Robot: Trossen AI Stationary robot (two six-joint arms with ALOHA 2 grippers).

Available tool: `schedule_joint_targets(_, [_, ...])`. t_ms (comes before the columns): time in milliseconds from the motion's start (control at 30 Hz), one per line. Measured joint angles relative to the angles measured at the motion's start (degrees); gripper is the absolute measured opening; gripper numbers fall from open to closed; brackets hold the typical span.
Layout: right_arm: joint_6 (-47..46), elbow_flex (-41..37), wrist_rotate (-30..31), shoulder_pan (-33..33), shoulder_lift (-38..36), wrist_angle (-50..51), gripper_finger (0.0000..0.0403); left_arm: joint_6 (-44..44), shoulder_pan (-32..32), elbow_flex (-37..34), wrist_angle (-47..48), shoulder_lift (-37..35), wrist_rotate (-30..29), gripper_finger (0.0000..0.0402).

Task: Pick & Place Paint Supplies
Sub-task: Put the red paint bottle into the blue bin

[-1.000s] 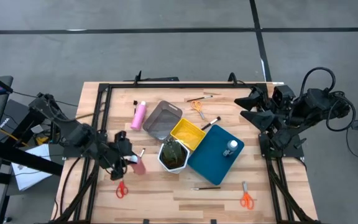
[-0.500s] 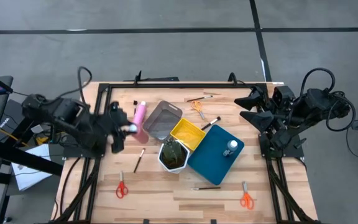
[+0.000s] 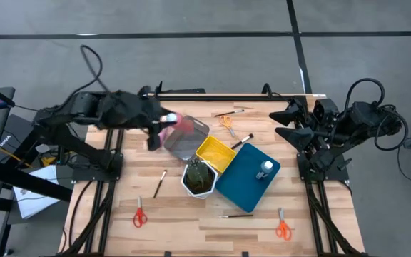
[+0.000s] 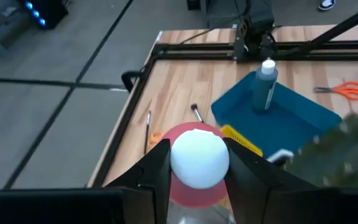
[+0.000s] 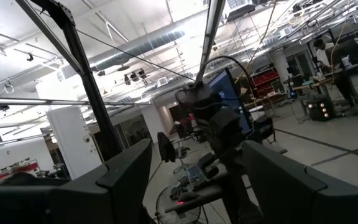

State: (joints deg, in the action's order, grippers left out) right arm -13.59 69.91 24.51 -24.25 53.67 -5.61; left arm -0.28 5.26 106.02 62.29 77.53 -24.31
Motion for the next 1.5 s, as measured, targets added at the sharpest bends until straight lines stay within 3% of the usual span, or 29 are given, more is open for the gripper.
schedule_joint_targets(267, [0.10,0.00,-0.02,0.00,0.00,0.02,0.0249,3.22,-2.43,15.66,0.14,14.35,5.20,0.0109])
schedule_joint_targets(433, [0.10,0.00,-0.02,-0.04,0.00,0.02,0.0249,2.33,-2.78,21.06,-5.03,20.70,9.90,0.0109])
schedule_joint_targets(1000, [-0.38,0.00,-0.04,-0.11,0.00,0.03,0.0249,-7.80,-4.71,21.61,-25.06,33.54,22.19,0.0109])
schedule_joint_targets(1500, [-0.97,0.00,-0.04,-0.11,-0.02,0.02,0.0249,-11.06,-6.72,21.59,-26.97,42.72,27.45,0.0109])
